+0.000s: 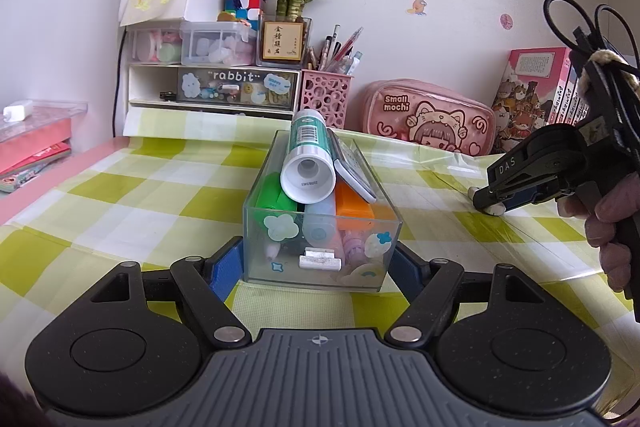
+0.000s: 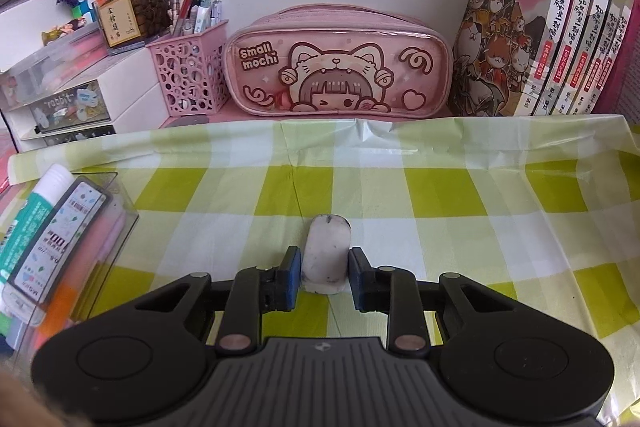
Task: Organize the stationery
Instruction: 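Move the right gripper to the white eraser and grasp it, then carry the white eraser into the clear tray and open the right gripper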
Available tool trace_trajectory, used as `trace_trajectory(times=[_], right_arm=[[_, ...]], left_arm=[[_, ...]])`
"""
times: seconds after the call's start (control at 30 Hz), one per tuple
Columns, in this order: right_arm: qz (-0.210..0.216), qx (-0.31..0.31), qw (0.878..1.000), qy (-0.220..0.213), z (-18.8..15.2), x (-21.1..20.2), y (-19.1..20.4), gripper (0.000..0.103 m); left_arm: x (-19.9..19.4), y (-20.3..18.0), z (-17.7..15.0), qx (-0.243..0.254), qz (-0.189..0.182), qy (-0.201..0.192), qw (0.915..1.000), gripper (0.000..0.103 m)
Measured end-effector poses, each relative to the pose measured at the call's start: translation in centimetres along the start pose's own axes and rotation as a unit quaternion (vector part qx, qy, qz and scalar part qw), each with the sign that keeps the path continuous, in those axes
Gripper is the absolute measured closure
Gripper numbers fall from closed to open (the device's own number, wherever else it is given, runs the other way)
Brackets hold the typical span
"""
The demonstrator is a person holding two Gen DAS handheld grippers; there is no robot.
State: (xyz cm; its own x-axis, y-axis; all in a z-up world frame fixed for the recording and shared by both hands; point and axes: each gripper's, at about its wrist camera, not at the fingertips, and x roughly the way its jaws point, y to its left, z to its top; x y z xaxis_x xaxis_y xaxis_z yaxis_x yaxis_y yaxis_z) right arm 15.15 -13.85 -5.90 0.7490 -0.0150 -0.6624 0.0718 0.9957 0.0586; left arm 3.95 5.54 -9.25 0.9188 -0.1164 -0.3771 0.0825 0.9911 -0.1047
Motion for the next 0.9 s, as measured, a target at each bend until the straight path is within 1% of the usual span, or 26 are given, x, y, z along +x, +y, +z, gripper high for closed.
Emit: trace_trajectory(times=[0.17, 0.3, 0.43, 0.53, 0.67, 0.73, 0.9], right_arm=[[0.043, 0.015, 0.999, 0.003, -0.8, -1.2, -0.3, 0.077], [0.077, 0.010, 0.997, -0.001, -1.4, -2.1, 0.0, 0.077], [0.120, -0.001, 0.993, -0.015, -1.8, -3.1, 0.5, 0.078], [0.157, -0.013, 0.987, -0.023, -1.8, -4.1, 1.2, 0.078], [0.210, -0.034, 0.977, -0.029, -1.7, -5.6, 2.5, 0.077], [0.231, -0.045, 0.972, -0.024, -1.5, -6.3, 3.3, 0.077], [0.268, -0.070, 0.961, -0.006, -1.1, -7.6, 4.7, 0.077]], left_arm=[[0.0, 0.0, 0.0, 0.000, 0.000, 0.000, 1.0000, 0.028], [0.0, 0.0, 0.0, 0.000, 0.000, 0.000, 1.0000, 0.028], [0.0, 0.0, 0.0, 0.000, 0.000, 0.000, 1.0000, 0.028], [0.0, 0.0, 0.0, 0.000, 0.000, 0.000, 1.0000, 0.028], [0.0, 0.0, 0.0, 0.000, 0.000, 0.000, 1.0000, 0.028], [0.0, 0.0, 0.0, 0.000, 0.000, 0.000, 1.0000, 0.028], [0.0, 0.0, 0.0, 0.000, 0.000, 0.000, 1.0000, 0.028]])
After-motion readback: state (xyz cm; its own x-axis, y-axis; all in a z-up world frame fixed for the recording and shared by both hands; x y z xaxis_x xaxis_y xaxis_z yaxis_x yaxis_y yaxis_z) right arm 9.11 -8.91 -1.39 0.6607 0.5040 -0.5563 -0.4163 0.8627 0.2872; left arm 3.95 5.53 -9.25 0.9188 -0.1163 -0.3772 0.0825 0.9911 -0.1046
